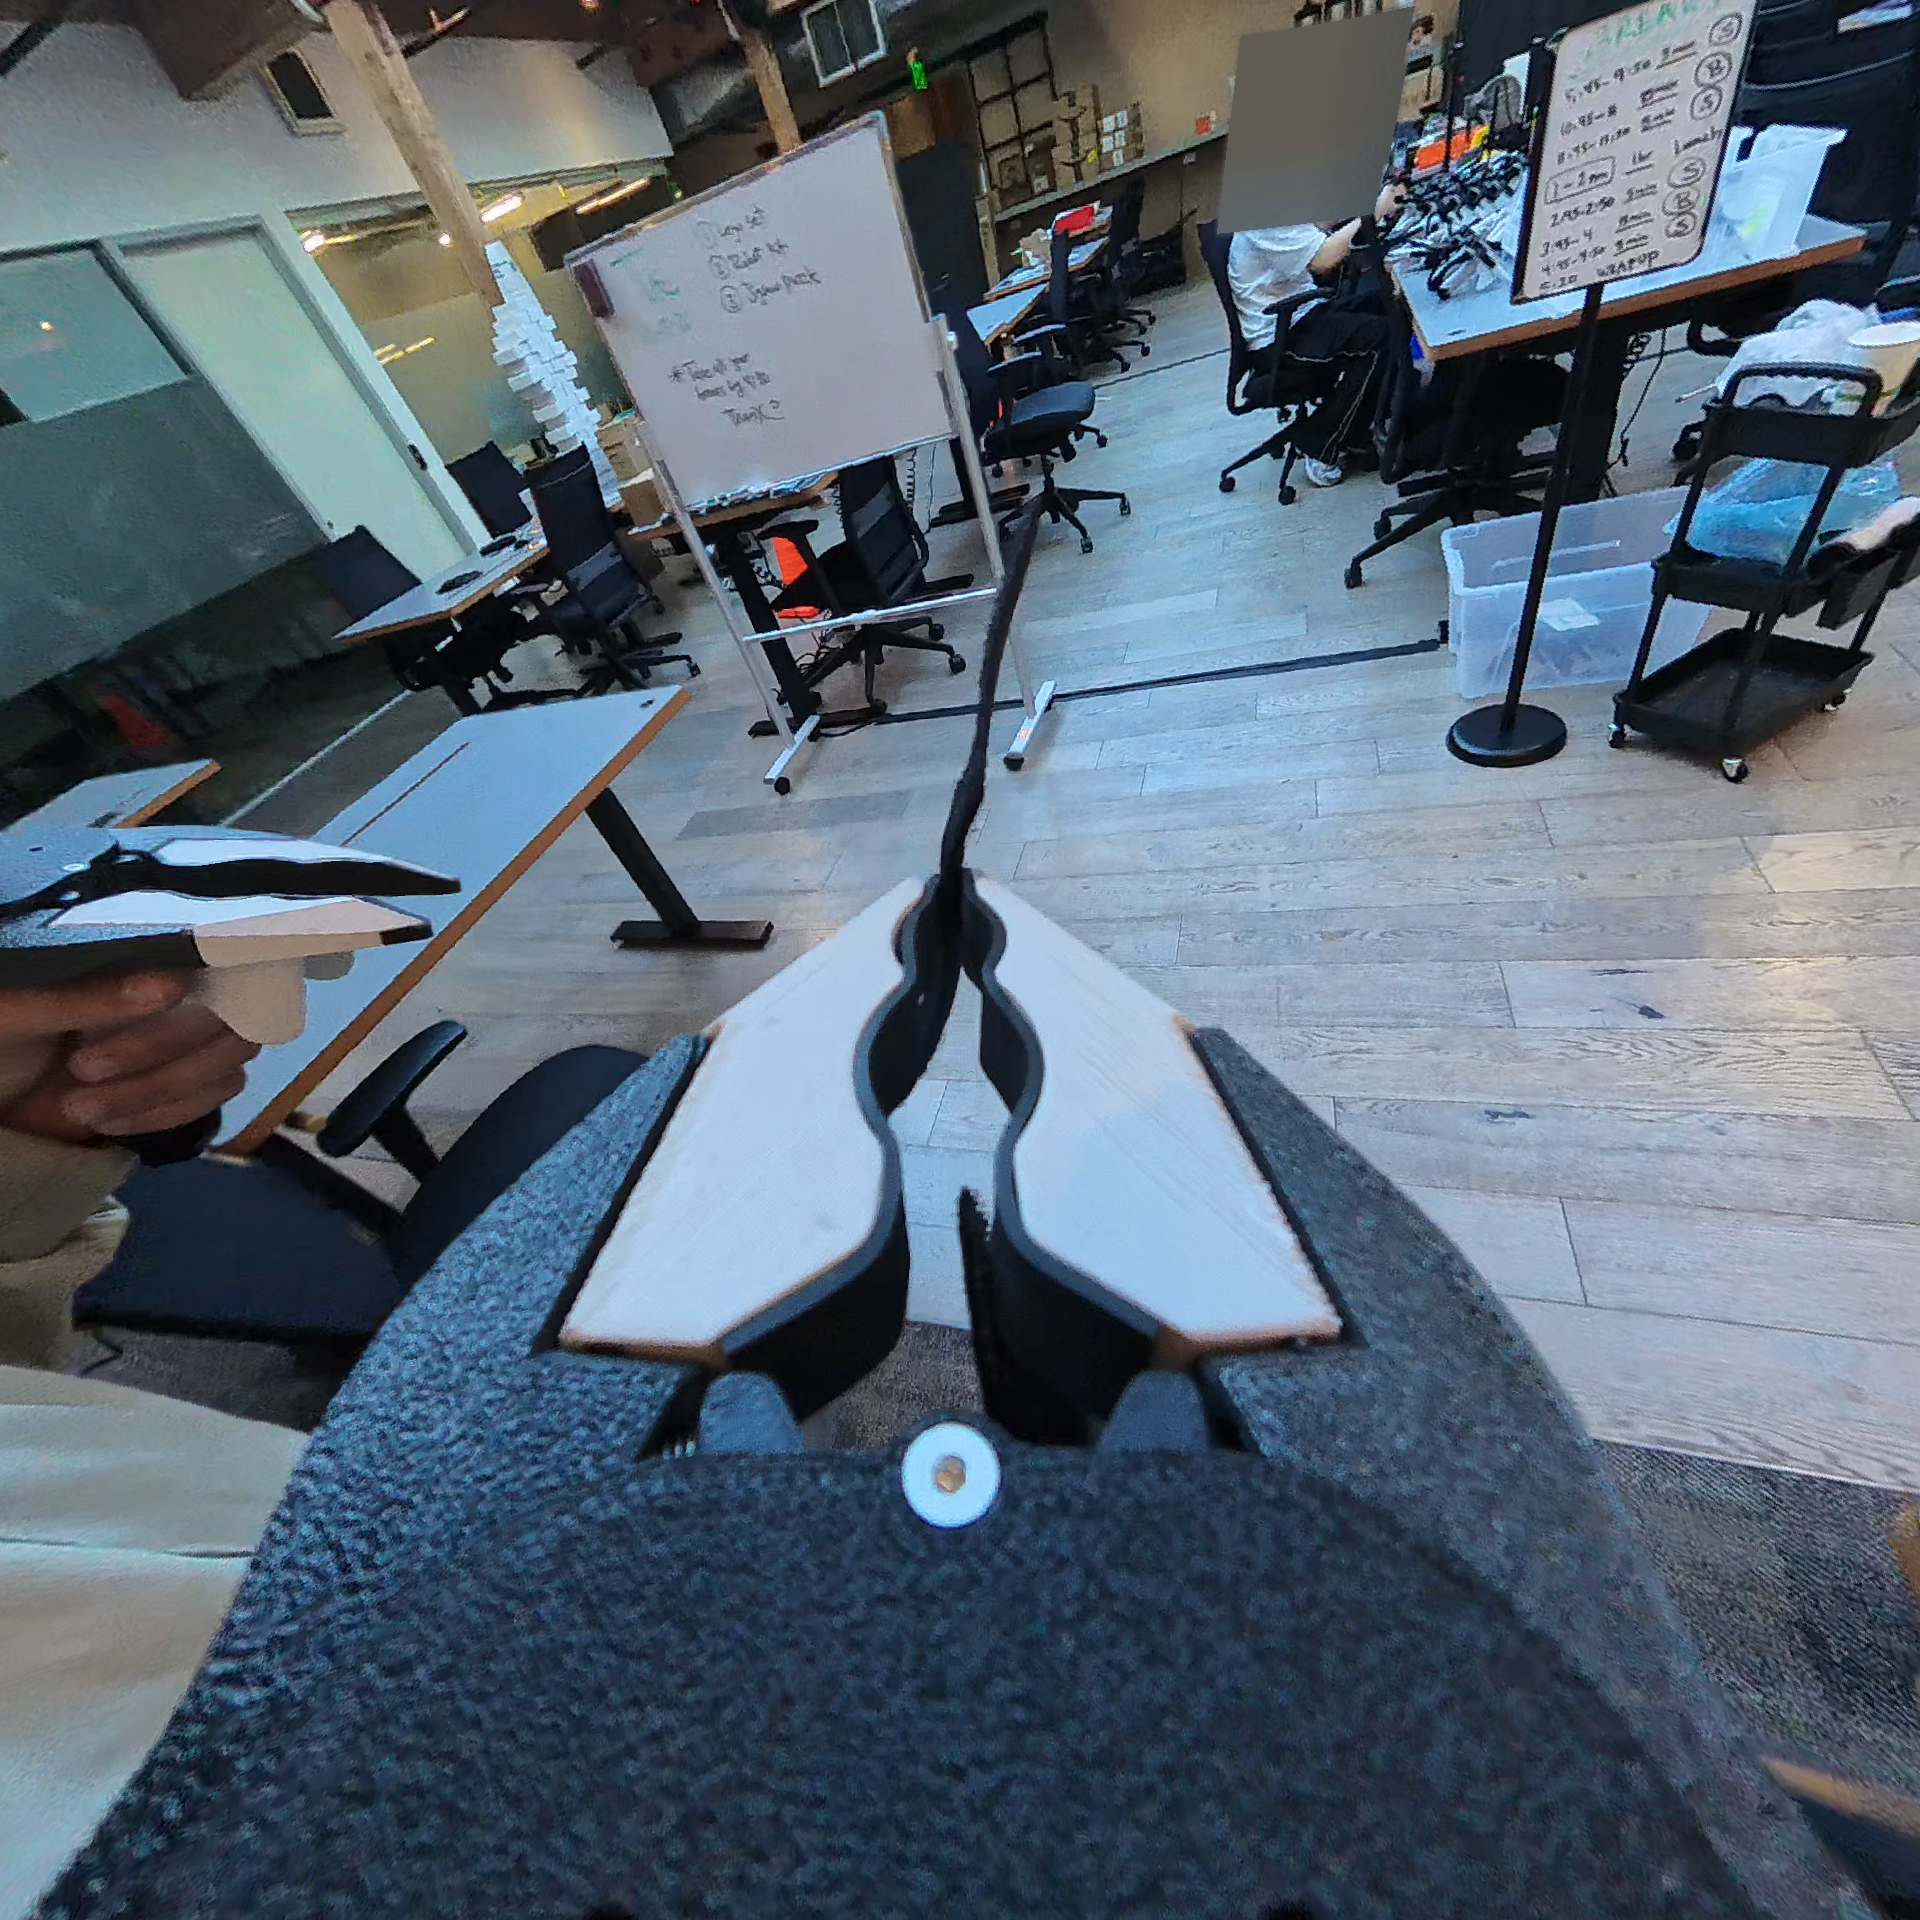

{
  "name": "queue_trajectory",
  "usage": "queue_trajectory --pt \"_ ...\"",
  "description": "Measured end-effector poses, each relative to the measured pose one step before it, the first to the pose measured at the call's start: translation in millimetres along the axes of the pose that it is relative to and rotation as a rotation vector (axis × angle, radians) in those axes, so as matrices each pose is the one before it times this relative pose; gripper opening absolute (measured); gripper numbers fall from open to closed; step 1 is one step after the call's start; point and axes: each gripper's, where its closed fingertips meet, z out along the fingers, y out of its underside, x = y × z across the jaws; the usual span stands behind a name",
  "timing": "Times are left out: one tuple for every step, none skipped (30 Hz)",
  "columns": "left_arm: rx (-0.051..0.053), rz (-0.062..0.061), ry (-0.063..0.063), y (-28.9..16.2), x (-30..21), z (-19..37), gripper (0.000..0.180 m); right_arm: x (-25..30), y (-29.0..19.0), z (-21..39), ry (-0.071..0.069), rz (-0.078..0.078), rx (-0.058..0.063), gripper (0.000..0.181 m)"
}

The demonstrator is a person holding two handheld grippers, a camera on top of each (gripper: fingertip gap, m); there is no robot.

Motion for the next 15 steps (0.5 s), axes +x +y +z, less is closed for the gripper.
queue_trajectory --pt "-0.0008 -0.0064 0.0007 -10.25 -18.52 24.47 0.029 18.07 -5.29 23.11 0.0020 0.0014 0.0043 0.002" --pt "-0.0041 -0.0089 -0.0012 -11.20 -18.93 25.44 0.029 19.86 -6.69 22.70 0.0098 -0.0093 0.0055 0.003" --pt "-0.0077 -0.0050 -0.0039 -11.95 -19.59 26.02 0.029 22.08 -7.07 22.10 0.0193 -0.0123 0.0048 0.002" --pt "-0.0107 0.0049 0.0005 -12.77 -18.65 25.20 0.029 24.74 -7.63 23.57 0.0259 0.0009 -0.0008 0.003" --pt "-0.0170 0.0060 -0.0014 -14.17 -19.55 24.35 0.029 23.80 -9.66 23.11 0.0192 0.0248 -0.0017 0.002" --pt "-0.0148 0.0015 -0.0031 -17.55 -19.43 21.89 0.030 19.97 -16.37 22.11 0.0071 0.0334 0.0186 0.002" --pt "-0.0040 0.0032 0.0041 -20.76 -16.71 18.65 0.030 15.51 -19.45 19.81 -0.0015 0.0219 0.0339 0.002" --pt "0.0069 0.0127 0.0109 -22.47 -14.64 16.24 0.030 14.16 -17.95 20.37 -0.0004 -0.0001 0.0251 0.002" --pt "0.0089 0.0222 0.0051 -20.31 -15.79 14.58 0.030 12.28 -12.60 15.92 0.0097 -0.0179 0.0026 0.002" --pt "0.0018 0.0226 -0.0071 -14.35 -17.26 12.76 0.030 16.09 -10.45 23.74 0.0120 -0.0239 -0.0124 0.002" --pt "-0.0075 0.0107 -0.0122 -11.88 -20.02 15.31 0.030 13.97 -9.72 23.03 0.0065 -0.0201 -0.0140 0.002" --pt "-0.0103 -0.0042 -0.0043 -10.35 -19.15 16.71 0.030 11.28 -11.42 20.93 -0.0005 -0.0143 -0.0027 0.002" --pt "-0.0038 -0.0149 0.0062 -10.27 -16.58 17.34 0.029 9.31 -12.24 19.31 -0.0047 -0.0126 0.0081 0.002" --pt "0.0030 -0.0188 0.0148 -10.25 -14.61 18.24 0.029 9.76 -9.78 19.35 -0.0027 -0.0125 0.0041 0.002" --pt "0.0010 -0.0186 0.0191 -9.32 -13.49 19.43 0.029 10.96 -6.31 19.45 0.0031 -0.0100 -0.0034 0.002"
